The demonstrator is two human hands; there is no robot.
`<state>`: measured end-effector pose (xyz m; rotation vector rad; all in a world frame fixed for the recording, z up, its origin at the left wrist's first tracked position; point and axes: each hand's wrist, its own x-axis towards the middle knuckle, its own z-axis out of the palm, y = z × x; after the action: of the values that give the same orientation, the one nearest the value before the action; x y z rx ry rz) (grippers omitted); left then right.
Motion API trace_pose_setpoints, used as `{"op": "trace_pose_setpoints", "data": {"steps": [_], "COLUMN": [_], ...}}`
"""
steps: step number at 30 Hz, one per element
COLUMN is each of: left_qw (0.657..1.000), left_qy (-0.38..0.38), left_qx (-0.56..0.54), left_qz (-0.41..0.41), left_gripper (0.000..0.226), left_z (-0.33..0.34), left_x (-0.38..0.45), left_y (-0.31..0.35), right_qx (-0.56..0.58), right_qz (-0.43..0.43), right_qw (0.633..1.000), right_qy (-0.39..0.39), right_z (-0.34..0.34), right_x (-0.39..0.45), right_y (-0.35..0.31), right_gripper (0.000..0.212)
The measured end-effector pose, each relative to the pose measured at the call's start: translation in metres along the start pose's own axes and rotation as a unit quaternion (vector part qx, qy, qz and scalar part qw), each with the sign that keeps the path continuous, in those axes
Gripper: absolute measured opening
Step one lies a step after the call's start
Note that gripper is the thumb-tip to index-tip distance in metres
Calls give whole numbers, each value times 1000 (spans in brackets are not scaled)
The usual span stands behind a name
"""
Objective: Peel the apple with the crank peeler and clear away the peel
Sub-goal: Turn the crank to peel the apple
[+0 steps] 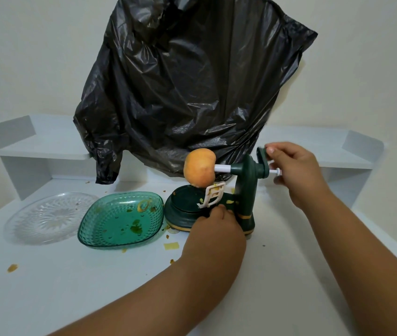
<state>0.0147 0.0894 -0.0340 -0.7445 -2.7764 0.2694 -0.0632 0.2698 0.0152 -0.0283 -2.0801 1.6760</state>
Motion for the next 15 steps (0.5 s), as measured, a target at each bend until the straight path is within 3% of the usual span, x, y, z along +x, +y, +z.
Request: {"op": "trace_pose_setpoints", "data": {"steps": [3,7,11,13,15], "left_qw": [999,998,999,1000,1000], "left_qy": [54,58,28,13,11], "left_qx": [5,-9,-29,-27,-19], "left_qz": [-7,-8,-15,1,6], "left_gripper": [43,41,48,48,50], "left_z": [1,0,-4,1,2], "left_x": [-4,-7,-4,0,0], "left_y": [2,1,0,-1,-1], "right_qx": [-82,-133,-13,78,150], "right_qz": [72,114,179,184,166], "right_qw": [989,950,859,825,814], "right_qy": [-95,-260,-480,-529,-536], "right_z": [-10,-28,-42,-47,-50], "right_x": [-3,-6,-11,-10,-11], "right_y": [9,10,3,-2,-8], "right_gripper": [16,12,14,26,30]}}
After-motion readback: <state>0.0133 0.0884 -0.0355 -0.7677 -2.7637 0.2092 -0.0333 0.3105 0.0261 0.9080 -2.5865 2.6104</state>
